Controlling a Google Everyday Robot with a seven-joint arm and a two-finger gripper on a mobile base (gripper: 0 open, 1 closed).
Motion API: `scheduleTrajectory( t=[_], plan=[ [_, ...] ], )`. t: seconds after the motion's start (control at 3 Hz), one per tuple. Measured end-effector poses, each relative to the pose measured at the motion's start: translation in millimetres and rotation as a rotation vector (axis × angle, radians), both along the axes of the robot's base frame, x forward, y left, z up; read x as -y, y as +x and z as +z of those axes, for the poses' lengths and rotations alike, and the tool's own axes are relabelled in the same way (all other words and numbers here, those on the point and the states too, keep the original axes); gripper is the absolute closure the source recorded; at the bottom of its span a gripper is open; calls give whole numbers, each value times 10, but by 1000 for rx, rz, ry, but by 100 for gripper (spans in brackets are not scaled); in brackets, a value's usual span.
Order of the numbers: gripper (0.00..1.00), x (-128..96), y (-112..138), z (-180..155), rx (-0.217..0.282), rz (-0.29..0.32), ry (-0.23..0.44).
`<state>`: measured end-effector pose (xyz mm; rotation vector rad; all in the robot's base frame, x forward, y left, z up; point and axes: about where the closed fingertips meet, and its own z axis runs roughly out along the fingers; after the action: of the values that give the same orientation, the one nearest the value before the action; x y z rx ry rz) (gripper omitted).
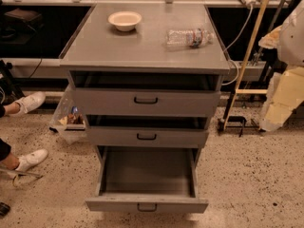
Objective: Place water bottle into bottom drawer
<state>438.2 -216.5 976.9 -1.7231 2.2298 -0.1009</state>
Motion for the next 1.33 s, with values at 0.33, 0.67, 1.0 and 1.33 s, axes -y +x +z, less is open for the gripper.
scheduleTrajectory(
  t=[0.33, 0.67, 1.0, 1.33],
  plan=[
    [0, 0, 1, 0, 0, 0, 0],
    [0, -89, 244, 13, 7, 10, 0],
    [0, -257, 851, 34, 23, -5, 17],
    [0, -537, 1587, 27, 34, -17, 28]
  ],
)
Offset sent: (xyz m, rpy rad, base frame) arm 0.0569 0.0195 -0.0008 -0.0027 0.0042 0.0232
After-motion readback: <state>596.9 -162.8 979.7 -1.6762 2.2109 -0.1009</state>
